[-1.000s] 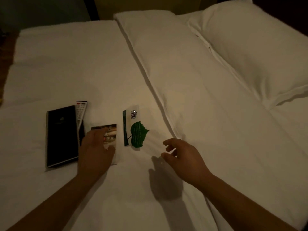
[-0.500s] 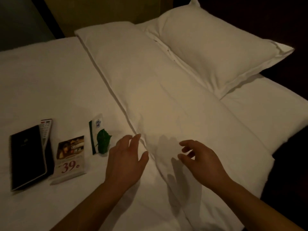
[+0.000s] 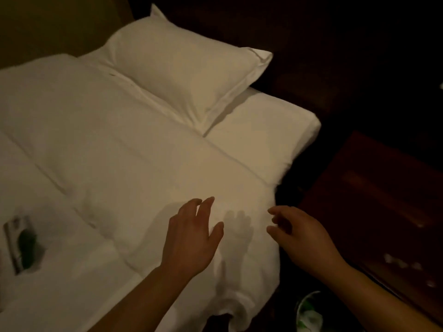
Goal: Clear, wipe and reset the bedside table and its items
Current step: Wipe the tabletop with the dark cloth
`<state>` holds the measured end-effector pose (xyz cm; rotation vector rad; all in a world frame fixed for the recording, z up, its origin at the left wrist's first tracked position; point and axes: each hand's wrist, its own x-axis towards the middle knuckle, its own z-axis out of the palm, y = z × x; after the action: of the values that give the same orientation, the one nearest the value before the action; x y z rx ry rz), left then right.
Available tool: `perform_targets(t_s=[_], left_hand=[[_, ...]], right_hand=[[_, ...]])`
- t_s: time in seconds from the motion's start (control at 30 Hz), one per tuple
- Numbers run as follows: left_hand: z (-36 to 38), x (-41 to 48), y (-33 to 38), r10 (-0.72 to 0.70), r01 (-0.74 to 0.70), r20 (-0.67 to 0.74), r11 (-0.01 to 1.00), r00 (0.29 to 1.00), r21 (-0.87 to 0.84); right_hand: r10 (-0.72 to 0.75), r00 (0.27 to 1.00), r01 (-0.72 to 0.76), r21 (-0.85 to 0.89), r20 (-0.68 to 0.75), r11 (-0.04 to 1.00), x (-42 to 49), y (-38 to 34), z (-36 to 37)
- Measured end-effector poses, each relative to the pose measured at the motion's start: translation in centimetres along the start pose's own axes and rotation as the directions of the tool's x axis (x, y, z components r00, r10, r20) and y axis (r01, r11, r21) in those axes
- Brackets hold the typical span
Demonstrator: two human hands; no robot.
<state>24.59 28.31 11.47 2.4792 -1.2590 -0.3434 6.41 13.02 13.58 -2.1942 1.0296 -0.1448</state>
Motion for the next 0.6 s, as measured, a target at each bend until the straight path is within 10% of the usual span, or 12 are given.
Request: perform_targets(t_s=[0.6], left_hand=[[15.3, 7.2, 24.5, 0.437, -0.460, 0.181, 0.881, 0.881, 0.111]], right_hand=[[0.375, 0.882, -0.352, 0.130, -0.287, 0.927, -13.8, 24.5, -15.1]])
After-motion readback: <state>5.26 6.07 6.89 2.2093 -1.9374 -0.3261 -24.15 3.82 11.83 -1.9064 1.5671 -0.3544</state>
